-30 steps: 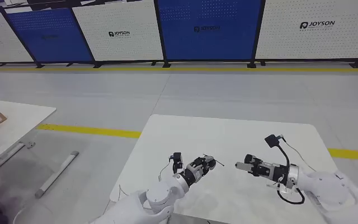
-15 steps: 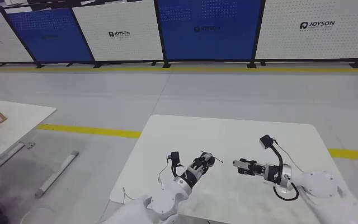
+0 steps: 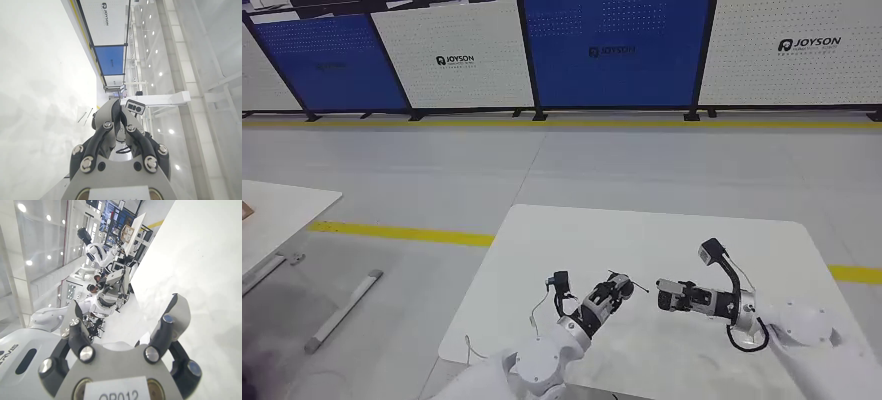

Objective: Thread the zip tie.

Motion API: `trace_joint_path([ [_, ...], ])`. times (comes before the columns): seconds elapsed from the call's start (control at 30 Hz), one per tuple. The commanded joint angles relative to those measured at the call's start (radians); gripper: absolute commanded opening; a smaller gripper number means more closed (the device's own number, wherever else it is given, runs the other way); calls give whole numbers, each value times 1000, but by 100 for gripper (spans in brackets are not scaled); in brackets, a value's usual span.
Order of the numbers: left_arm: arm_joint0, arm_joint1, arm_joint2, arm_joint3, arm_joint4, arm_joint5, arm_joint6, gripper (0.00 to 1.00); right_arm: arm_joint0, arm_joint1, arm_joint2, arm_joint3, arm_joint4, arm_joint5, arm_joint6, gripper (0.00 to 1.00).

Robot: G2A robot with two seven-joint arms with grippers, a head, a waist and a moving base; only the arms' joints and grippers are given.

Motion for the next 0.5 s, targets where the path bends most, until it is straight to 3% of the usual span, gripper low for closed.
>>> trace_joint_path([
  [0.0,0,-1,0,2,1,-1,5,0,3,-2,-1,8,1,0,-6,100],
  [0.27,2,-2,-4,5,1,0,1,0,3,-2,-1,8,1,0,-6,100],
  [0.47,-2,-22,-2,16,9,14,-3,0,7,-19,-12,4,22,24,-4,100],
])
